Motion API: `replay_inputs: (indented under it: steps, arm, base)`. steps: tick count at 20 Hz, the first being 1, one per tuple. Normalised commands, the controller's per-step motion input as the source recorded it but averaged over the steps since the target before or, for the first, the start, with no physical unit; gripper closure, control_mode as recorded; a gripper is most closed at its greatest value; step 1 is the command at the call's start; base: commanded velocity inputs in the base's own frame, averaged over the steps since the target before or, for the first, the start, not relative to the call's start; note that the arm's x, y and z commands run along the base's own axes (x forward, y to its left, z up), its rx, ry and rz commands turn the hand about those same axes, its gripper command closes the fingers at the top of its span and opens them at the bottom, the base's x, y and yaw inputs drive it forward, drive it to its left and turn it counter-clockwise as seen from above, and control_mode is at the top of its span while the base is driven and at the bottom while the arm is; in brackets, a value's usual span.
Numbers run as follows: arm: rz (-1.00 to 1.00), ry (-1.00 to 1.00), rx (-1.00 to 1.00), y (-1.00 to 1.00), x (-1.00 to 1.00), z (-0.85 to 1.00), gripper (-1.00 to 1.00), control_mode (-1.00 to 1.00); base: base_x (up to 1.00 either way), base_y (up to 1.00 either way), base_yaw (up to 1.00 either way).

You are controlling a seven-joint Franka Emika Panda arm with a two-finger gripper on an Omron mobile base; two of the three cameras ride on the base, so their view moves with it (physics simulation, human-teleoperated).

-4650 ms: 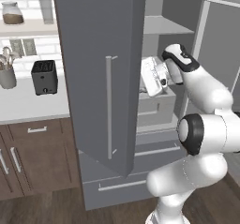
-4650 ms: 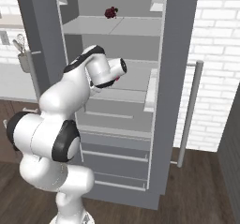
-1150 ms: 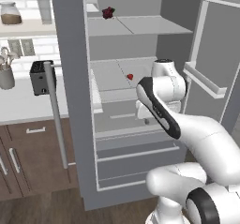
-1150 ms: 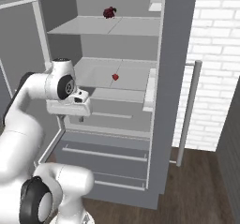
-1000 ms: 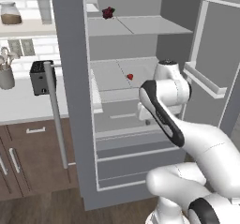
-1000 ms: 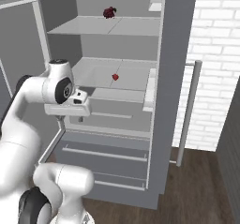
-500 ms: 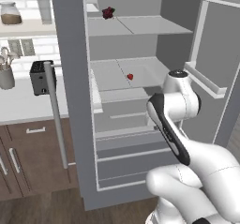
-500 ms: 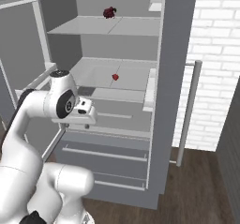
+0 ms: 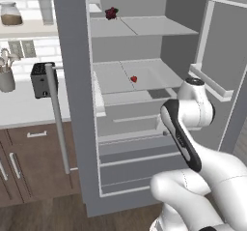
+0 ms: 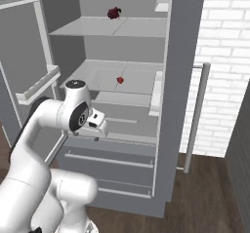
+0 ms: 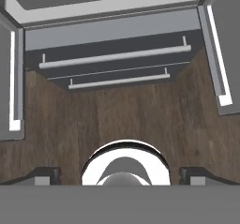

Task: Take the strawberry from the fridge and place it on top of the pancake, located on the dining counter.

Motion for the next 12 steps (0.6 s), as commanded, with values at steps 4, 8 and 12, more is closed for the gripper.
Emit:
replay_inputs:
  steps: [4,8,12]
  arm:
    - [0.0,0.0,0.0,0.0,0.0,0.0,-1.0,-1.0]
    - [0.0,0.0,0.0,0.0,0.0,0.0,-1.0,-1.0]
    - [0.0,0.0,0.0,0.0,0.14,0.0,-1.0,-1.0]
  base:
    - [0.0,0.0,0.0]
    - [0.0,0.0,0.0]
    - [0.0,0.0,0.0]
